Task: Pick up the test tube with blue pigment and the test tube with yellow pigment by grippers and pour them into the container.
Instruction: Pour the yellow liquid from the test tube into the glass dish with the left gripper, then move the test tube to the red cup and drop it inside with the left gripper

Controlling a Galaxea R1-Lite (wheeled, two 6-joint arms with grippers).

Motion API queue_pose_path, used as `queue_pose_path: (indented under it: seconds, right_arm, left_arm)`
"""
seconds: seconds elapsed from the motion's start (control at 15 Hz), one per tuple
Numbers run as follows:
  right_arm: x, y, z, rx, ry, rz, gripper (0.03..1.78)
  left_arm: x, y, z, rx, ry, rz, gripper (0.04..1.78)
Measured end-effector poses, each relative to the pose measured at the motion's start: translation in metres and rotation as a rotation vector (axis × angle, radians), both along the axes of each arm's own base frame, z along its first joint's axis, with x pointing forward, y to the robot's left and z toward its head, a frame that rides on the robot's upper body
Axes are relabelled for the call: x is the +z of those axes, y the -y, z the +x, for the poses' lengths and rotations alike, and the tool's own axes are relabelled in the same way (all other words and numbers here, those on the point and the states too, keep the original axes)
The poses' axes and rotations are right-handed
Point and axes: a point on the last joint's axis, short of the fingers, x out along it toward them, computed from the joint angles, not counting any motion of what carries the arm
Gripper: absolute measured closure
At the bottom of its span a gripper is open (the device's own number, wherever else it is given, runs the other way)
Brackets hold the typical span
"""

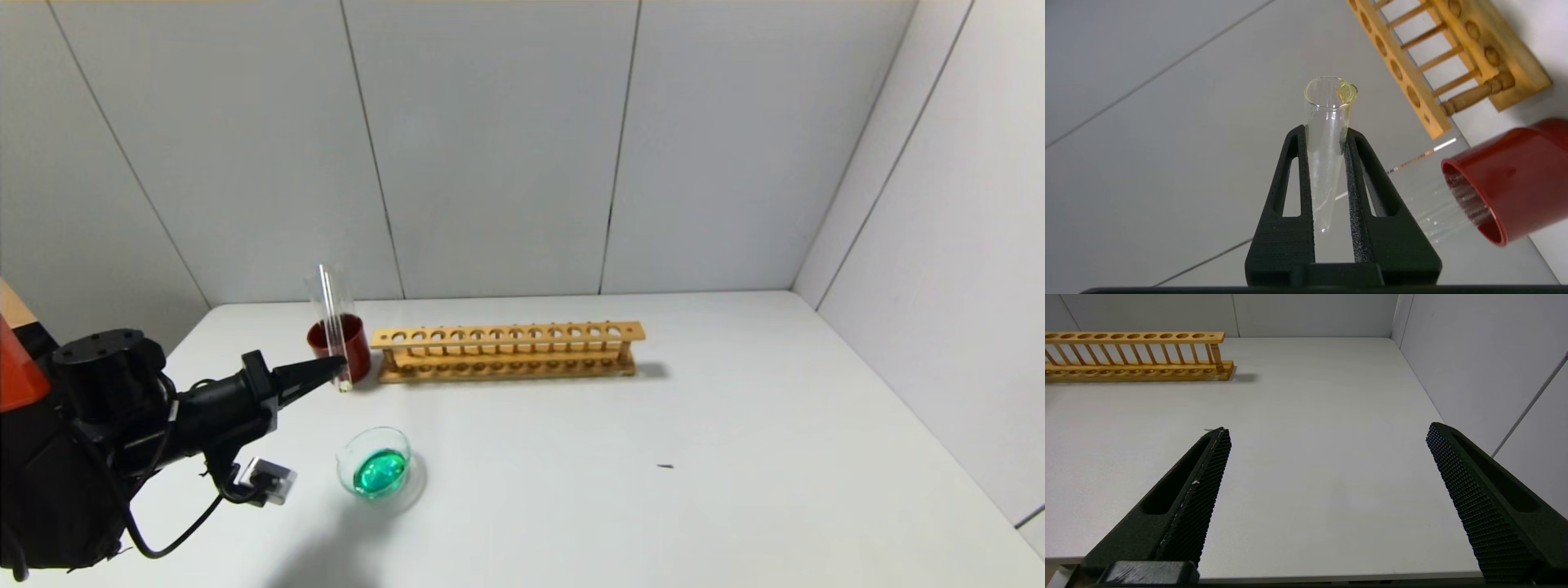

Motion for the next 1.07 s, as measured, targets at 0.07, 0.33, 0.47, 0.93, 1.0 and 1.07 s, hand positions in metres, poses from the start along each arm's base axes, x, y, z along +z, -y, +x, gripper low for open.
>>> queue_pose_path:
  seconds: [0.07,0.33,0.47,0.93,1.0,1.07]
  right_arm:
    - [0.0,0.0,0.0,0.0,0.0,0.0,0.06]
    - [0.0,0.0,0.0,0.0,0.0,0.001,0.06]
    - [0.0,0.0,0.0,0.0,0.0,0.0,0.06]
    - [0.0,0.0,0.0,0.0,0.0,0.0,0.06]
    - [0.0,0.0,0.0,0.0,0.0,0.0,0.06]
    - [0.0,0.0,0.0,0.0,0.0,0.0,0.06]
  left_arm:
    - [0.005,0.002,-0.001,0.03,-0.006,-0.016,1.52]
    - [0.042,0.036,-0.011,0.207,-0.019,-0.172,1.52]
    - [0.064,0.055,-0.02,0.354,-0.018,-0.302,1.52]
    - [0.112,0.06,-0.04,0.902,-0.11,-0.911,1.52]
    - [0.12,0.06,-0.037,0.932,-0.125,-1.009,1.52]
    - [0.128,0.06,-0.033,0.946,-0.149,-1.113,1.52]
